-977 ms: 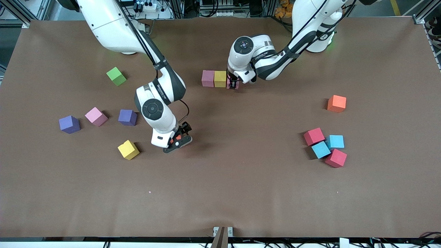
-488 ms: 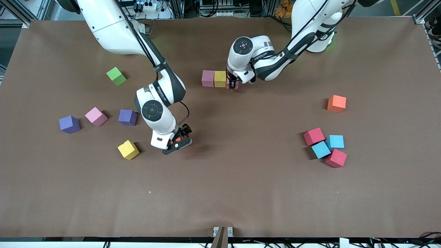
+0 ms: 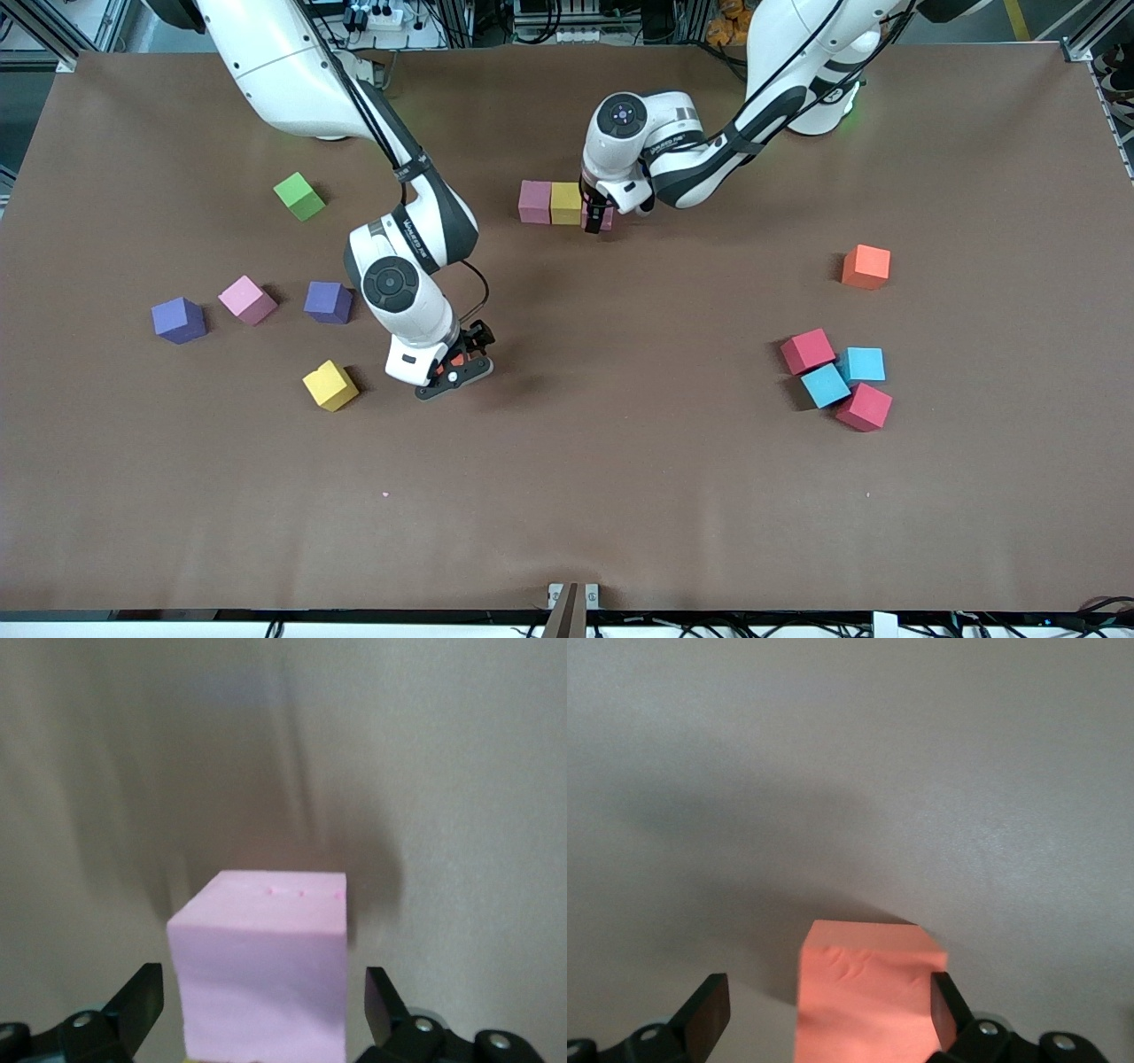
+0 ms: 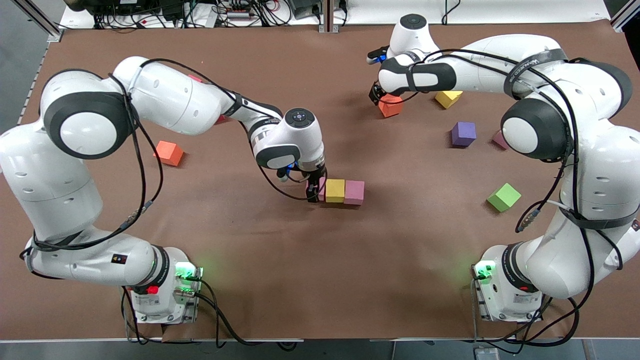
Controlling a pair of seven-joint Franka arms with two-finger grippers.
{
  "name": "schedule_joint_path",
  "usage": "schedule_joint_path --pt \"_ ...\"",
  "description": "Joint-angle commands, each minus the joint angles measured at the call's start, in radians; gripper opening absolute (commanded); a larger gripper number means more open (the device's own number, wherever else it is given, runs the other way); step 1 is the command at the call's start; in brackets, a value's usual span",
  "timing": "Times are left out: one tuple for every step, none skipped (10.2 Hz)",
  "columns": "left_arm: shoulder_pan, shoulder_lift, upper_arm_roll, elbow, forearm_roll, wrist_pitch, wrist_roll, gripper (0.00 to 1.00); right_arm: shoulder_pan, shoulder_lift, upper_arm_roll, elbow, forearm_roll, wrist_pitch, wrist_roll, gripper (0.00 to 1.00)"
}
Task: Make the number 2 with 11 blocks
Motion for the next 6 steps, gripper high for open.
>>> schedule_joint_path --pt "0.015 0.001 -0.05 0.007 0.037 -0.026 -0.054 1.0 -0.014 -0.015 0.002 0.013 -0.004 -0.03 0.016 1.0" --pt "0.03 -0.005 -0.069 0.007 0.037 -0.05 -0.054 1.0 -0.016 -0.014 0.002 0.034 -0.005 -0.062 0.016 1.0" --pt "0.067 -0.016 -0.108 0.007 0.037 -0.073 -0.051 1.0 -0.016 -0.011 0.002 0.038 -0.013 -0.078 0.015 1.0" --pt "0.091 -0.021 -0.133 0.007 0.037 -0.086 -0.052 1.0 -0.013 -0.004 0.002 0.038 -0.018 -0.078 0.013 1.0" --pt "0.114 -0.027 -0.156 0.007 0.037 -0.087 -0.049 1.0 -0.011 0.0 0.002 0.038 -0.022 -0.073 0.009 1.0" --pt "0.134 -0.044 -0.175 0.009 0.037 -0.099 -0.048 1.0 -0.011 0.011 0.002 0.036 -0.025 -0.069 0.003 1.0"
